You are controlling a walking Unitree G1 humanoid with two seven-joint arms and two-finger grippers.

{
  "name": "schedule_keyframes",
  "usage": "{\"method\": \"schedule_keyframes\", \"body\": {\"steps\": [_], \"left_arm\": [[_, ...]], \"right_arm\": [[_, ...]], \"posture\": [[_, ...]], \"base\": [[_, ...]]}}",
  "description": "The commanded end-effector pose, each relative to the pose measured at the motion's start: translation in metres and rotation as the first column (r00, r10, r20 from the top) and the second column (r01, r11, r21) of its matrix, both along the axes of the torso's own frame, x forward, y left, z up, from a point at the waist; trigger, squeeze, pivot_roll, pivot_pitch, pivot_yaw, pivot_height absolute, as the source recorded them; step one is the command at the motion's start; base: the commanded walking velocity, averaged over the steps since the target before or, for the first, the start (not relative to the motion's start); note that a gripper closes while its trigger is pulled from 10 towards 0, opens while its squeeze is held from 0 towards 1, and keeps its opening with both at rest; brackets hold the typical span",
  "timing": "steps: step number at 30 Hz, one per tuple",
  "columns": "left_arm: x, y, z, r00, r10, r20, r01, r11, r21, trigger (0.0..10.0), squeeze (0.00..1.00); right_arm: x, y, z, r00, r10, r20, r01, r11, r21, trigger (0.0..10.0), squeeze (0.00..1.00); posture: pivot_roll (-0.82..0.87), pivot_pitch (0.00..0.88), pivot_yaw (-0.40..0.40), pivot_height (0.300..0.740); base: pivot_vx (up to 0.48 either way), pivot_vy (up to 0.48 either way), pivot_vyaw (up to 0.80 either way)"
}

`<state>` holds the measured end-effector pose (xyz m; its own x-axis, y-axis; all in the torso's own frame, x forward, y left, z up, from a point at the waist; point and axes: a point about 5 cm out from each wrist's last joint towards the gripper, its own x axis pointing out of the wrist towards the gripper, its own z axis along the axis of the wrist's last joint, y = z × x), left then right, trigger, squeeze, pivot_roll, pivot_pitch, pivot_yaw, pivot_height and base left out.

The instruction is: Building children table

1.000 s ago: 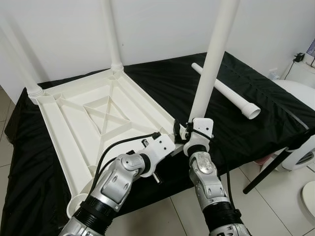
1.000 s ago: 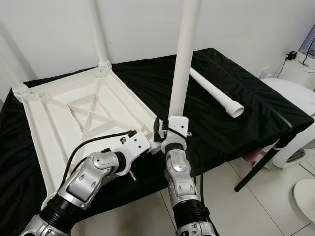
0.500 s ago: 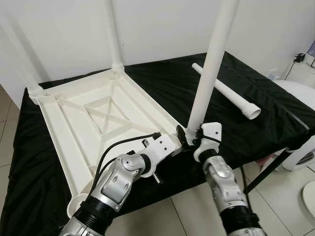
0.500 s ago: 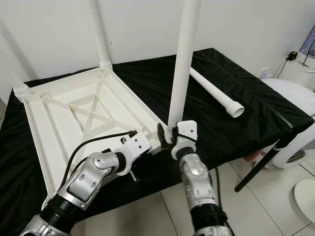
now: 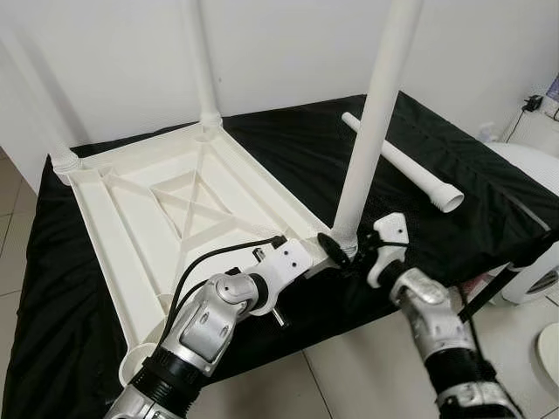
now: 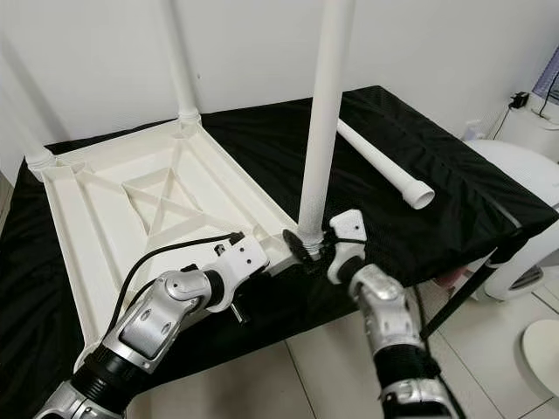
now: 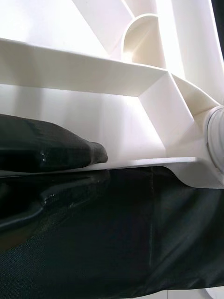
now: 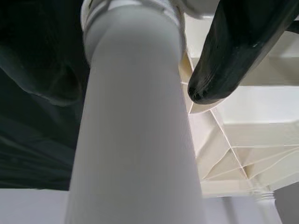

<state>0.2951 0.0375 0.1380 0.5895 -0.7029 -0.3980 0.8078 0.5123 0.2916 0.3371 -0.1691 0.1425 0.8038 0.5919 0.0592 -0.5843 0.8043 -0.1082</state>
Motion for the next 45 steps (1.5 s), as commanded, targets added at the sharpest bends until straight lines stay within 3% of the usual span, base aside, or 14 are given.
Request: {"method": "schedule_keyframes", "body": {"steps": [1, 11, 14, 16, 32, 33, 38, 45], "left_arm": [[-0.003, -0.006, 0.003, 0.999, -0.028, 0.02, 0.028, 1.0, -0.003, 10.0, 0.0], [-0.004, -0.007, 0.004, 0.999, -0.034, 0.02, 0.035, 0.999, -0.004, 10.0, 0.0], [-0.004, -0.007, 0.004, 0.999, -0.037, 0.021, 0.037, 0.999, -0.004, 10.0, 0.0], [-0.005, -0.008, 0.003, 0.999, -0.04, 0.021, 0.04, 0.999, -0.005, 10.0, 0.0], [-0.007, -0.01, 0.003, 0.999, -0.047, 0.019, 0.047, 0.999, -0.006, 10.0, 0.0], [-0.007, -0.01, 0.003, 0.999, -0.047, 0.019, 0.047, 0.999, -0.005, 10.0, 0.0], [-0.007, -0.008, 0.002, 0.999, -0.043, 0.016, 0.043, 0.999, -0.004, 10.0, 0.0], [-0.007, -0.008, 0.002, 0.999, -0.038, 0.016, 0.038, 0.999, -0.004, 10.0, 0.0]], "right_arm": [[0.0, -0.001, -0.003, 0.999, 0.033, -0.015, -0.033, 0.999, -0.012, 10.0, 0.0], [0.011, -0.01, 0.0, 0.996, 0.082, -0.016, -0.084, 0.991, -0.103, 10.0, 0.0], [0.013, -0.009, -0.001, 0.993, 0.112, -0.028, -0.114, 0.988, -0.105, 9.6, 0.0], [0.013, -0.008, -0.004, 0.99, 0.137, -0.042, -0.141, 0.984, -0.105, 0.0, 0.0], [0.011, -0.012, -0.011, 0.988, 0.146, -0.052, -0.15, 0.985, -0.085, 0.0, 0.0], [0.011, -0.014, -0.01, 0.993, 0.114, -0.039, -0.116, 0.991, -0.072, 10.0, 0.0], [0.013, -0.021, -0.008, 1.0, -0.02, -0.005, 0.02, 1.0, 0.018, 10.0, 0.0], [0.009, -0.016, -0.011, 0.992, -0.12, 0.024, 0.118, 0.989, 0.09, 10.0, 0.0]], "posture": [[-0.11, 0.058, 0.057, 0.74], [-0.11, 0.049, 0.059, 0.74], [-0.11, 0.047, 0.059, 0.74], [-0.11, 0.045, 0.059, 0.74], [-0.12, 0.039, 0.054, 0.74], [-0.11, 0.041, 0.053, 0.74], [-0.11, 0.052, 0.051, 0.74], [-0.12, 0.058, 0.049, 0.74]], "base": [[0.0, 0.0, 0.0], [0.0, 0.0, 0.0], [0.0, 0.0, 0.0], [0.0, 0.0, 0.0], [0.0, 0.0, 0.0], [0.0, 0.0, 0.0], [0.0, 0.0, 0.0], [0.0, 0.0, 0.0]]}}
